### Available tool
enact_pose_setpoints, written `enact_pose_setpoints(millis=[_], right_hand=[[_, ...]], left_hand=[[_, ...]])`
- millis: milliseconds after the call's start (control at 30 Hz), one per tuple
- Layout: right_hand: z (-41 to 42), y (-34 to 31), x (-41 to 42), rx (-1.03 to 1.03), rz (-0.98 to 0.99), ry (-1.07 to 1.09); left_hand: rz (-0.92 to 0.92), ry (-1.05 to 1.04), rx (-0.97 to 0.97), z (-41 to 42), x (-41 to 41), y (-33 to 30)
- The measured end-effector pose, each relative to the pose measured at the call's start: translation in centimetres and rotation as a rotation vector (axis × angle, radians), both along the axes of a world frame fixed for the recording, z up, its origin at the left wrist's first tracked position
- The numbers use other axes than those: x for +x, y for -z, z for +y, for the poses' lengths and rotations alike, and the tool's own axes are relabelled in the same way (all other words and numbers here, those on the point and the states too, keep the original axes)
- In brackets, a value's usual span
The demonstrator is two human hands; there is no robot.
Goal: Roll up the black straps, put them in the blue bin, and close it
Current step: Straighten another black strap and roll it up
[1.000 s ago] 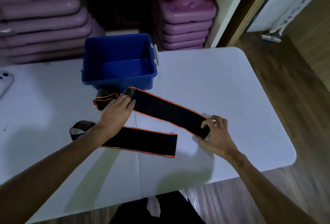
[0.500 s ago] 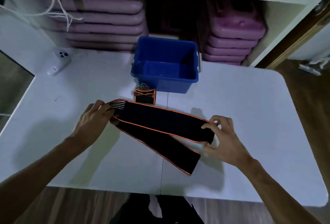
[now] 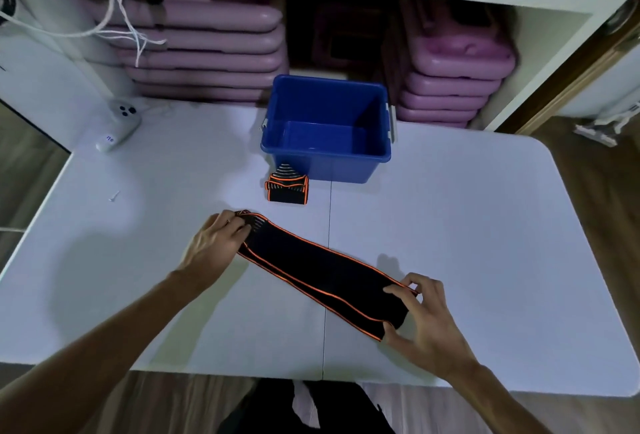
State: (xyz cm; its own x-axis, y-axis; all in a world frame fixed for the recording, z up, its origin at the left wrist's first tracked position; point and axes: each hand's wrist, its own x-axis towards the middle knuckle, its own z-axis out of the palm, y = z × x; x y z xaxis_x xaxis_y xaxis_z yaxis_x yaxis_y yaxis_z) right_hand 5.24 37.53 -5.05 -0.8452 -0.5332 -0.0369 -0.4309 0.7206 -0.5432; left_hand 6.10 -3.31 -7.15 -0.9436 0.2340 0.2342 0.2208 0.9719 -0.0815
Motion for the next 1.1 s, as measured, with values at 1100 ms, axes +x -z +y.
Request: enact_pose_setpoints(millis=[1100], right_hand=[[-3.8,3.3,1.7,0.101,0.086,-0.093]], left_hand=[[-0.319,-0.872,0.67,-3.2,-3.8,1.0]])
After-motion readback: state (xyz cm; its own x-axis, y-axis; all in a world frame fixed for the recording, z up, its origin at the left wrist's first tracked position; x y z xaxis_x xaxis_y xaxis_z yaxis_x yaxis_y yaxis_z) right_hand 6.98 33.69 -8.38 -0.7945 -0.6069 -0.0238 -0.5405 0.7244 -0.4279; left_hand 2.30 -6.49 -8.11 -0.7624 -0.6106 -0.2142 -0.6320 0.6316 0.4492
